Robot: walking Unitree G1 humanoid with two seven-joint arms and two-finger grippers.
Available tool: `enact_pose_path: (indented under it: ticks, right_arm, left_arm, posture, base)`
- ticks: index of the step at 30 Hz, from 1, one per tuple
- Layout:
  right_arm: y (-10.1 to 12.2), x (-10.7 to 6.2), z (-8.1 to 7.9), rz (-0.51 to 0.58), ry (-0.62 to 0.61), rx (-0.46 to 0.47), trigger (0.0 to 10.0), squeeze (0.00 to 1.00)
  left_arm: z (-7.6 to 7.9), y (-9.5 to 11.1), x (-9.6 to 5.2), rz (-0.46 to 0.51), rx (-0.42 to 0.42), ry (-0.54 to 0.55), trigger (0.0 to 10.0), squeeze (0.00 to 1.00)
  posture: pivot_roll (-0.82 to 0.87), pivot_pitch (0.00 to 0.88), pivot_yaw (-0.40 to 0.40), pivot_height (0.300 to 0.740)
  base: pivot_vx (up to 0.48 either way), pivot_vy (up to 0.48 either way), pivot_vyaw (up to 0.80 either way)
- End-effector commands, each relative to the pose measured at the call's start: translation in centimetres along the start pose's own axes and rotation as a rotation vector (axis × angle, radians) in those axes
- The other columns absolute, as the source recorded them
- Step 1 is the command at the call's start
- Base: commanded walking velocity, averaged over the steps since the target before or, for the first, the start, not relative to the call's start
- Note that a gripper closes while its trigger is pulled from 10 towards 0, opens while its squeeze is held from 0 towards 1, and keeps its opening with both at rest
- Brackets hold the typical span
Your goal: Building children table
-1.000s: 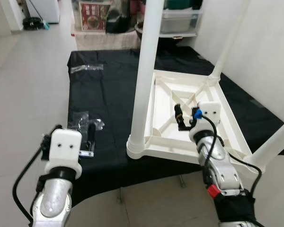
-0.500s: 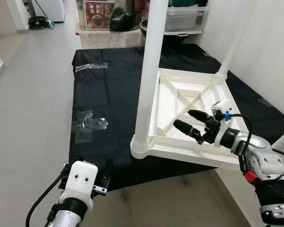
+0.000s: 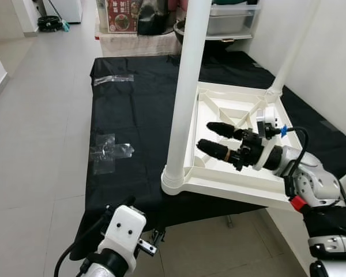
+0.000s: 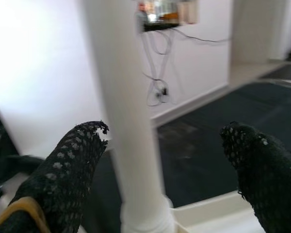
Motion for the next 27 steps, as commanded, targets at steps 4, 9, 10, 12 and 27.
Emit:
enact_pose_path:
  ticks: [4,9,10,12,27]
  right_arm:
    - [0.7,0.8,-1.7,0.04,0.121,-0.032,10.0,0.0]
    - [0.4,2.2,-1.9,0.022,0.11,-0.079,10.0,0.0]
    - [0.3,2.5,-1.9,0.017,0.103,-0.092,10.0,0.0]
    - [0.3,2.7,-1.9,0.015,0.099,-0.097,10.0,0.0]
    - [-0.3,4.8,-2.3,-0.007,0.087,-0.082,10.0,0.0]
  left_arm:
    - [0.5,-0.1,-0.2,0.001,0.0,-0.036,10.0,0.0]
    - [0.7,-0.1,-0.2,0.002,0.0,-0.044,10.0,0.0]
    - [0.7,-0.1,-0.1,0.003,0.0,-0.044,10.0,0.0]
    - [0.7,-0.1,-0.1,0.004,0.0,-0.044,10.0,0.0]
    - [1.0,0.2,0.0,0.019,0.025,-0.046,10.0,0.0]
  posture:
    - [0.09,0.106,-0.068,0.74]
    - [0.09,0.105,-0.069,0.74]
    - [0.09,0.105,-0.068,0.74]
    - [0.09,0.105,-0.069,0.74]
    - [0.09,0.114,-0.077,0.74]
  base:
    - [0.0,0.0,0.0]
    - [0.0,0.0,0.0]
    - [0.0,0.0,0.0]
    - [0.0,0.0,0.0]
    - [0.0,0.0,0.0]
Point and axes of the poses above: a point about 5 cm out from each wrist's last joint towards the gripper, its own x axis pointing out of the wrist towards the gripper, its own y axis along the axis of the wrist's last joint, z = x × y, the point moved 2 cm from there along x, pointing out of the wrist towards the gripper, and after that the axes turned 10 degrees about -x, right-handed, at the moved point
